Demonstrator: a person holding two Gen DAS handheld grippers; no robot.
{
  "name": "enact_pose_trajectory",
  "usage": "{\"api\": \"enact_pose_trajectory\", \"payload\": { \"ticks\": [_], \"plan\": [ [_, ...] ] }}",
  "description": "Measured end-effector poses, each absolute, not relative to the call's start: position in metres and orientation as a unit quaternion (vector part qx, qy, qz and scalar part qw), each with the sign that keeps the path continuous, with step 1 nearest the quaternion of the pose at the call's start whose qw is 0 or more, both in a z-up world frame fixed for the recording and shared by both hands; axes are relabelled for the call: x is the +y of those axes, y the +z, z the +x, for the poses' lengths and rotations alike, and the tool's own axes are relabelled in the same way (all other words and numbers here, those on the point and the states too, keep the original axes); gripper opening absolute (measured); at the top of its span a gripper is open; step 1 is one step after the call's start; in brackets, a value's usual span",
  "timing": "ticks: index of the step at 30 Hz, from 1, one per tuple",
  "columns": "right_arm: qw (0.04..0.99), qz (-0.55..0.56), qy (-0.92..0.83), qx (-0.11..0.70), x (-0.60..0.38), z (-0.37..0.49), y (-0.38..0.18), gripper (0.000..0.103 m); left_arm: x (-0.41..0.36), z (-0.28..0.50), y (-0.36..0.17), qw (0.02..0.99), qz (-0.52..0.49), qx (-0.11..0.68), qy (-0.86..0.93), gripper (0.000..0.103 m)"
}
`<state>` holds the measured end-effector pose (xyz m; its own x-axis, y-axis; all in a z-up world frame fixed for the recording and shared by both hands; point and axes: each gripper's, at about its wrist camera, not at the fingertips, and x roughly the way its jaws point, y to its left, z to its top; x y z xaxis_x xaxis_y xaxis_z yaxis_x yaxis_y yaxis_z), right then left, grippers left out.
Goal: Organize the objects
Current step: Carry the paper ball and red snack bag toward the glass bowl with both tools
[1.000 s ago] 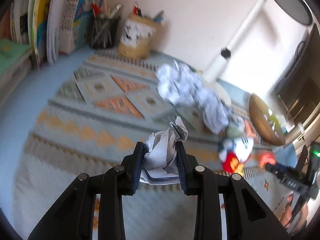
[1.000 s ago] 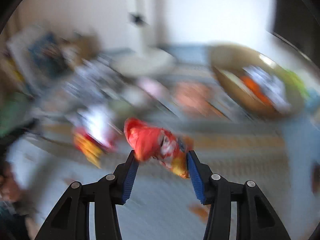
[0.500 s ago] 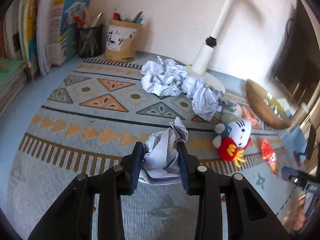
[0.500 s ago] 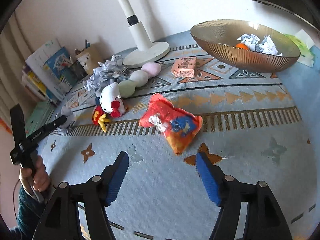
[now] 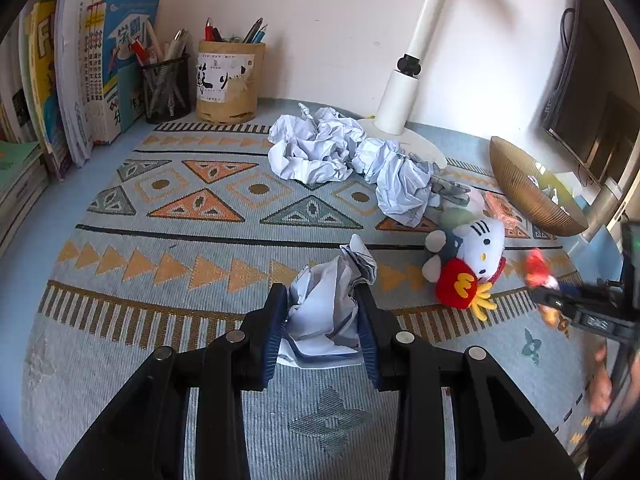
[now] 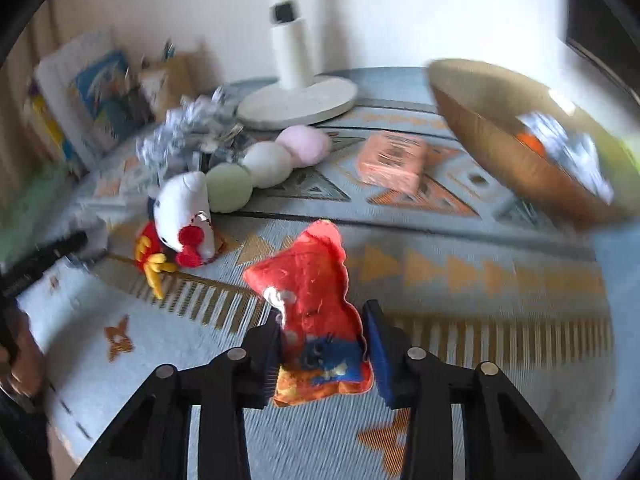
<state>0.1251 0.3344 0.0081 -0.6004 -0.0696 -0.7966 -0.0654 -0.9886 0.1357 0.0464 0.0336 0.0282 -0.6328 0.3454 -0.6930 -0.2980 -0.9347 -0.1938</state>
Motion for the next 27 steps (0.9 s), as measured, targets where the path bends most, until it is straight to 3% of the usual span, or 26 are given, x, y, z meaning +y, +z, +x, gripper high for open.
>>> {"api": "enact_pose_trajectory", "payload": {
  "ticks": [1,4,8,9,10,11,13,15,16,18,22,27],
  "plan": [
    [-0.01,0.437,-0.894,-0.099,0.339,0.14,0.008,0.034,0.034,0.047,0.028,0.178,-0.39,-0.031,0.903,0.032],
    [-0.086,0.398,-0.912,-0.053,0.338,0.162,0.022,0.034,0.037,0.047,0.027,0.175,-0.392,-0.024,0.903,0.032],
    [-0.068,0.43,-0.896,-0.084,0.348,0.156,0.016,0.038,0.04,0.046,0.027,0.169,-0.395,-0.014,0.903,0.032],
    [-0.06,0.431,-0.895,-0.1,0.353,0.157,0.015,0.044,0.04,0.046,0.026,0.168,-0.397,-0.013,0.902,0.032],
    [-0.05,0.43,-0.895,-0.109,0.356,0.159,0.015,0.064,0.04,0.045,0.027,0.168,-0.4,-0.014,0.901,0.032],
    [-0.038,0.434,-0.892,-0.119,0.358,0.158,0.013,0.072,0.039,0.044,0.026,0.168,-0.403,-0.016,0.9,0.032],
    [-0.023,0.449,-0.884,-0.13,0.359,0.154,0.006,0.076,0.037,0.045,0.027,0.174,-0.411,-0.026,0.895,0.031],
    [-0.014,0.446,-0.888,-0.114,0.353,0.15,0.005,0.07,0.036,0.049,0.029,0.179,-0.418,-0.033,0.89,0.031],
    [-0.013,0.447,-0.888,-0.108,0.351,0.147,0.005,0.051,0.037,0.052,0.032,0.185,-0.42,-0.035,0.888,0.031],
    [-0.021,0.446,-0.89,-0.09,0.347,0.146,0.005,0.036,0.042,0.059,0.039,0.194,-0.421,-0.035,0.885,0.031],
    [0.024,0.425,-0.889,-0.17,0.369,0.16,0.011,0.034,0.072,0.073,0.068,0.245,-0.403,-0.005,0.882,0.031],
    [0.008,0.346,-0.919,-0.188,0.408,0.183,0.067,0.034,0.15,0.079,0.101,0.313,-0.375,0.05,0.871,0.031]
  ]
}}
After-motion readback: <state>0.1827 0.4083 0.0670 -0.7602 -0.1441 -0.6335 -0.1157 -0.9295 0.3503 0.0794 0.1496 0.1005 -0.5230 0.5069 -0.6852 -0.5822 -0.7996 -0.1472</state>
